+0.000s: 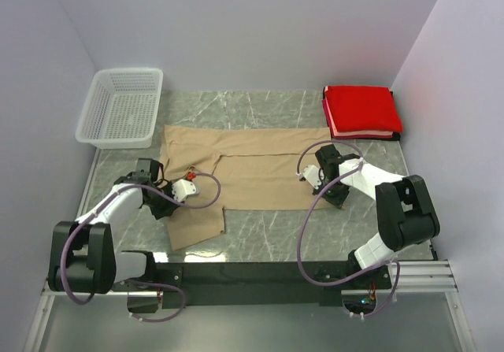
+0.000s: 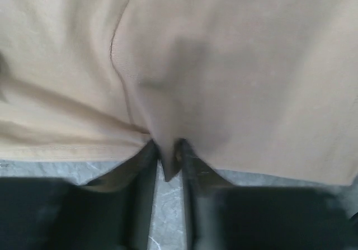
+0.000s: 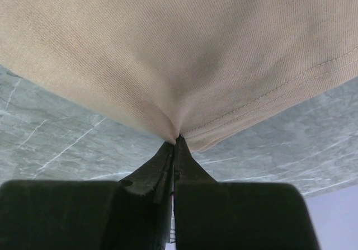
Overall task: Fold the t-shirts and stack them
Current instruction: Fold the tshirt
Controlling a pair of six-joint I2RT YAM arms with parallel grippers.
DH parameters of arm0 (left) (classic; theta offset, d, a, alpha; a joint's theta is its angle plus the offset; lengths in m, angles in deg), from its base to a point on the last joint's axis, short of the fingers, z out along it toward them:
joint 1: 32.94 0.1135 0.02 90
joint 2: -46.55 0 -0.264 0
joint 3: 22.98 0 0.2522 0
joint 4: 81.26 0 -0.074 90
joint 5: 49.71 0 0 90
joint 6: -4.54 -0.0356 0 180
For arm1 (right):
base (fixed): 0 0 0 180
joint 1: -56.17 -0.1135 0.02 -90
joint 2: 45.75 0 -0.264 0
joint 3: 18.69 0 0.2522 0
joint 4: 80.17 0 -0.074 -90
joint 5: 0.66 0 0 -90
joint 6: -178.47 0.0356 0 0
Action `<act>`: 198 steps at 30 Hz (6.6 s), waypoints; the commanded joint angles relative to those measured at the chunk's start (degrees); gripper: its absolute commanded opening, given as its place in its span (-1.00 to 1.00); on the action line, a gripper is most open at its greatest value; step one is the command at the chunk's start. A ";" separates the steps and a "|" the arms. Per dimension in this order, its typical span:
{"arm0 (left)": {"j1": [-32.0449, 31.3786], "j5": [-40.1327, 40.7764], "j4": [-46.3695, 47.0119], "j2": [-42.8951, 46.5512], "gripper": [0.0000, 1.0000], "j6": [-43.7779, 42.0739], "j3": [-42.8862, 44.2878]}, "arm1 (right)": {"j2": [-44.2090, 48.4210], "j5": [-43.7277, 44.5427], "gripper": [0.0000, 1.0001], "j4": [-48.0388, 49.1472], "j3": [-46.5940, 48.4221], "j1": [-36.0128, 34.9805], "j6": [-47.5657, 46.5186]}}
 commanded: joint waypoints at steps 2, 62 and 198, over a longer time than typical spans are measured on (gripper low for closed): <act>-0.05 3.91 -4.18 1.75 -0.75 -5.17 -3.68 | 0.87 -0.12 -1.00 1.09 0.26 0.17 -0.91; 9.88 -7.34 -20.99 -27.88 0.05 6.87 47.84 | -27.34 1.46 0.09 -15.35 45.71 6.41 -5.31; -5.85 -12.88 -12.73 -52.82 0.17 25.42 71.74 | -34.10 -22.27 -0.28 -22.73 55.36 3.34 17.11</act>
